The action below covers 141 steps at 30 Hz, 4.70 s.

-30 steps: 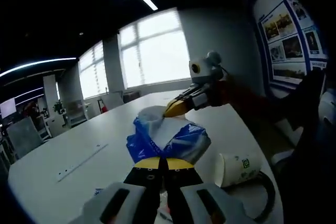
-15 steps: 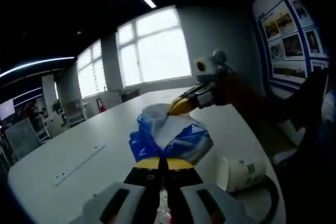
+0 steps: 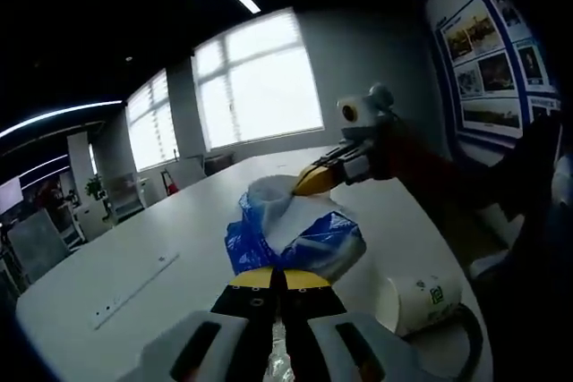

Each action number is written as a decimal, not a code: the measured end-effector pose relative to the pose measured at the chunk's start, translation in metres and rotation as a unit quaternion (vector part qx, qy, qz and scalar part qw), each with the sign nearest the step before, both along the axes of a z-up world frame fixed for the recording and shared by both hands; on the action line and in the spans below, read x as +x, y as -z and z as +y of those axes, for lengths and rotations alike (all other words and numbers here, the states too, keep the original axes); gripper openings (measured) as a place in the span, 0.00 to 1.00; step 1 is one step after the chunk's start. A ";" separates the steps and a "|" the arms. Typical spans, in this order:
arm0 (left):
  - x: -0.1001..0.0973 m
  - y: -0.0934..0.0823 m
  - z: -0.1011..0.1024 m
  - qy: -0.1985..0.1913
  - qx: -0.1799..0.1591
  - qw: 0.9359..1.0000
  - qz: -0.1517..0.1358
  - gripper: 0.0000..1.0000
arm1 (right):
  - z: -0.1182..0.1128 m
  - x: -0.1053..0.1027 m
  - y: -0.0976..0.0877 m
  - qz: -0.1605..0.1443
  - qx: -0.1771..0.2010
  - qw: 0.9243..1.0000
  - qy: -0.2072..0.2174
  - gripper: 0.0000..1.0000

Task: Arrange the tabletop items into an orderly group along one side of the table until the central work area is clear of visible clutter.

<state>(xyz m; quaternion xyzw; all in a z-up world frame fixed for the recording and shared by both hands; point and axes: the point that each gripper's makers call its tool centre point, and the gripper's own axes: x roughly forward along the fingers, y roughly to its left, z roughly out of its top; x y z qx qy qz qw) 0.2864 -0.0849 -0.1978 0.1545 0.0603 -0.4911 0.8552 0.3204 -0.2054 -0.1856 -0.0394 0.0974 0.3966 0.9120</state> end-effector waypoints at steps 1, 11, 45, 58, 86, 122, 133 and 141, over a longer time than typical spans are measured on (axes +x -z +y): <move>0.000 0.000 -0.001 0.001 0.000 1.000 0.000 0.00 | -0.001 0.000 -0.001 -0.001 -0.001 1.000 0.001 0.00; 0.003 0.001 -0.016 0.016 0.023 1.000 -0.003 0.00 | -0.014 -0.001 0.001 -0.009 -0.006 1.000 0.024 0.00; 0.017 0.014 -0.064 0.036 0.074 0.997 -0.006 0.00 | -0.064 -0.001 0.004 -0.027 -0.010 0.996 0.087 0.00; 0.043 0.018 -0.082 0.042 0.098 0.994 -0.015 0.00 | -0.083 -0.006 0.008 -0.031 -0.001 0.993 0.112 0.00; 0.048 0.041 -0.102 0.046 0.119 0.992 -0.015 0.00 | -0.101 -0.008 0.031 -0.025 -0.004 0.989 0.145 0.00; 0.077 0.093 -0.129 0.039 0.193 0.980 -0.027 0.00 | -0.130 0.010 0.103 0.029 -0.013 0.983 0.183 0.00; 0.067 0.101 -0.131 0.046 0.221 0.974 -0.038 0.00 | -0.132 0.008 0.119 0.044 -0.018 0.982 0.184 0.00; 0.071 0.099 -0.130 0.037 0.226 0.972 -0.045 0.01 | -0.130 0.006 0.112 0.035 -0.007 0.982 0.184 0.04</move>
